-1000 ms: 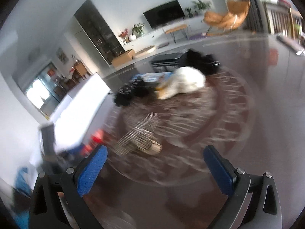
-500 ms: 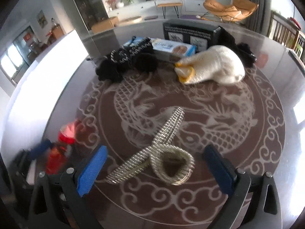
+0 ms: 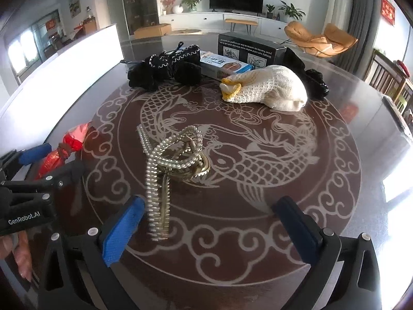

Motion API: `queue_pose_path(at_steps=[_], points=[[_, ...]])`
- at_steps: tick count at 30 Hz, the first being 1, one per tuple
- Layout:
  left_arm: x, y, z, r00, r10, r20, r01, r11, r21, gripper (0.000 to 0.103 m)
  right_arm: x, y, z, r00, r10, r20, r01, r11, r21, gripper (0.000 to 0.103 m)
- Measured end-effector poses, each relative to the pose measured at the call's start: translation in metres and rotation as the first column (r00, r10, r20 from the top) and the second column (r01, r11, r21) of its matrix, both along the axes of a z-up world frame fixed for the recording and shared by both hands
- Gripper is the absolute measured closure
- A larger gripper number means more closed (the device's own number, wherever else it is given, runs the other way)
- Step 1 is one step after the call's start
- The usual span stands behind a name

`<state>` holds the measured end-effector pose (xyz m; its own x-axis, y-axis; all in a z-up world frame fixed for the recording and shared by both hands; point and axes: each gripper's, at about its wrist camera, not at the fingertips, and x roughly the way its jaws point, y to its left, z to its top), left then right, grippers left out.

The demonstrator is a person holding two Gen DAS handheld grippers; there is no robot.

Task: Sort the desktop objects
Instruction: 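Lower the right gripper onto the pearl-trimmed gold claw clip and close, then lift the claw clip with the right gripper while the left gripper holds the red bag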

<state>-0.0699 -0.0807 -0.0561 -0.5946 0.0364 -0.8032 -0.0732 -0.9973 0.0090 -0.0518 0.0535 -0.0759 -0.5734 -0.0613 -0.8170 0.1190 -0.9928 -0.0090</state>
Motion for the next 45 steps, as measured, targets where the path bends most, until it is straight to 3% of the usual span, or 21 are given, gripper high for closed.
queue_pose_path(at_steps=[24, 30, 31, 32, 33, 34, 35, 37, 40, 42, 45], points=[[0.0, 0.0, 0.0, 1.0, 0.0, 0.0, 0.0, 1.0, 0.001, 0.008, 0.0, 0.0, 0.001, 1.0, 0.001, -0.001, -0.001, 1.0, -0.003, 0.0], [-0.005, 0.003, 0.0, 0.997, -0.075, 0.036, 0.075, 0.997, 0.007, 0.004, -0.006, -0.003, 0.002, 0.998, 0.058, 0.029, -0.059, 0.998, 0.003, 0.0], [-0.005, 0.002, 0.001, 0.996, -0.084, 0.029, 0.083, 0.996, 0.006, 0.01, -0.007, -0.005, 0.003, 0.996, 0.082, 0.035, -0.082, 0.997, 0.0, 0.0], [-0.004, 0.002, 0.002, 0.996, -0.09, 0.014, 0.09, 0.996, 0.008, 0.027, -0.008, -0.007, 0.003, 0.994, 0.104, 0.037, -0.104, 0.995, -0.007, 0.0], [-0.002, 0.002, 0.004, 0.995, -0.097, 0.002, 0.096, 0.995, 0.008, 0.036, -0.01, -0.011, 0.004, 0.992, 0.125, 0.033, -0.124, 0.992, -0.016, 0.0], [-0.001, 0.003, 0.005, 0.995, -0.103, -0.006, 0.103, 0.995, 0.009, 0.053, -0.011, -0.016, 0.005, 0.989, 0.143, 0.022, -0.143, 0.989, -0.021, 0.0], [0.002, 0.003, 0.007, 0.994, -0.109, -0.016, 0.109, 0.994, 0.009, 0.078, -0.013, -0.021, 0.004, 0.989, 0.15, 0.012, -0.15, 0.988, -0.018, 0.0], [0.005, 0.003, 0.008, 0.993, -0.113, -0.012, 0.114, 0.993, 0.016, 0.083, -0.018, -0.027, 0.002, 0.99, 0.141, -0.007, -0.141, 0.99, -0.004, 0.004], [0.015, 0.002, 0.009, 0.994, -0.111, -0.015, 0.111, 0.993, 0.048, 0.083, -0.024, -0.025, 0.008, 0.99, 0.132, -0.045, -0.134, 0.99, -0.042, 0.051], [0.027, -0.002, 0.012, 0.995, -0.102, -0.021, 0.103, 0.99, 0.097, 0.083, -0.024, -0.02, 0.014, 0.988, 0.144, -0.059, -0.148, 0.986, -0.071, 0.057], [0.042, -0.003, 0.021, 0.994, -0.108, -0.034, 0.112, 0.98, 0.167, 0.083, -0.014, -0.013, 0.026, 0.983, 0.169, -0.072, -0.175, 0.981, -0.079, 0.057]])
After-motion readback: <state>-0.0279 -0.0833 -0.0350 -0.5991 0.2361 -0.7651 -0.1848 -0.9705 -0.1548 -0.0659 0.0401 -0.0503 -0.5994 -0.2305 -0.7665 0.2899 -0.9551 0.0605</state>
